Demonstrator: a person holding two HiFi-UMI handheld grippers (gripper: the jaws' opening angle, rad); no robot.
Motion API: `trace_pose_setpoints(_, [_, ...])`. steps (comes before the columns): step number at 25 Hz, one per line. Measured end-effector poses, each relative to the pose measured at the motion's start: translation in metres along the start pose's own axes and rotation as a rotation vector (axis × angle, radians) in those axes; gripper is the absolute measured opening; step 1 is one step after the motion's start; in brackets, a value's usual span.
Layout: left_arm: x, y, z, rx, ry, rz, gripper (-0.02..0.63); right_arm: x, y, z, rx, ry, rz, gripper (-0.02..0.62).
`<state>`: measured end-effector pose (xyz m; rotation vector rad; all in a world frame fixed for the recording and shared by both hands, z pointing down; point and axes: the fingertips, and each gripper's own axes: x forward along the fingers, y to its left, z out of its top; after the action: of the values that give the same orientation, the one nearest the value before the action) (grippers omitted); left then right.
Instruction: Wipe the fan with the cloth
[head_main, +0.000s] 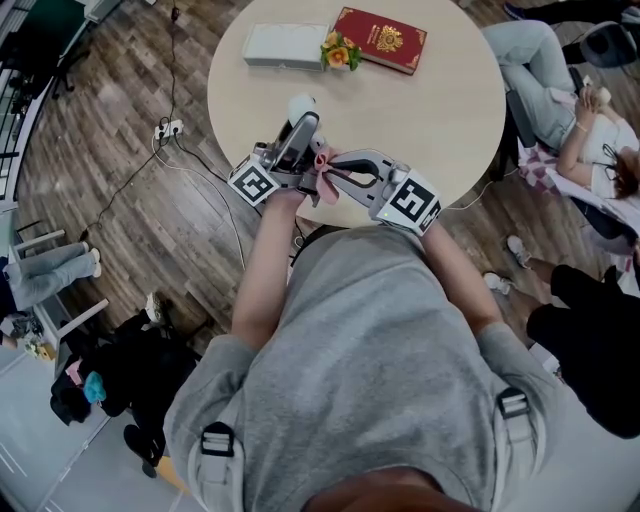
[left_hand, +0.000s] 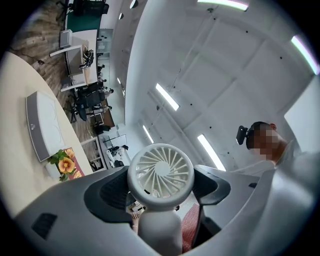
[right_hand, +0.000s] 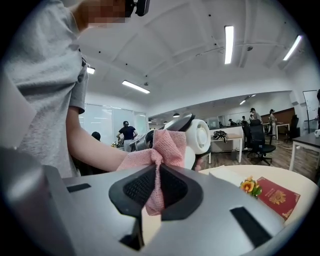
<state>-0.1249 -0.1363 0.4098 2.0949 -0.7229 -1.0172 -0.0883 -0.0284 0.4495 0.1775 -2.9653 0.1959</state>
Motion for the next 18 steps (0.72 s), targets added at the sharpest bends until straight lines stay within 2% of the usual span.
trace_pose_setpoints(7, [-0.006, -0.013, 0.008, -0.093, -0.062, -0.077, 0.374, -0.012, -0.009, -0.003, 0.017, -0.016, -0.05, 0.028])
trace_pose_setpoints(10, [-0.005, -0.017, 0.001, -0.111, -0.041, -0.108, 0.376, -0.013, -0.018, -0.001, 0.044, -0.031, -0.086, 0.028])
trace_pose_setpoints(13, [-0.005, -0.026, -0.008, -0.126, -0.013, -0.142, 0.375, -0.013, -0.026, 0.001, 0.005, -0.029, -0.103, 0.028])
trace_pose_setpoints(18, [-0.013, -0.026, -0.016, -0.121, 0.011, -0.147, 0.374, -0.012, -0.031, 0.012, -0.009, -0.059, -0.122, 0.028])
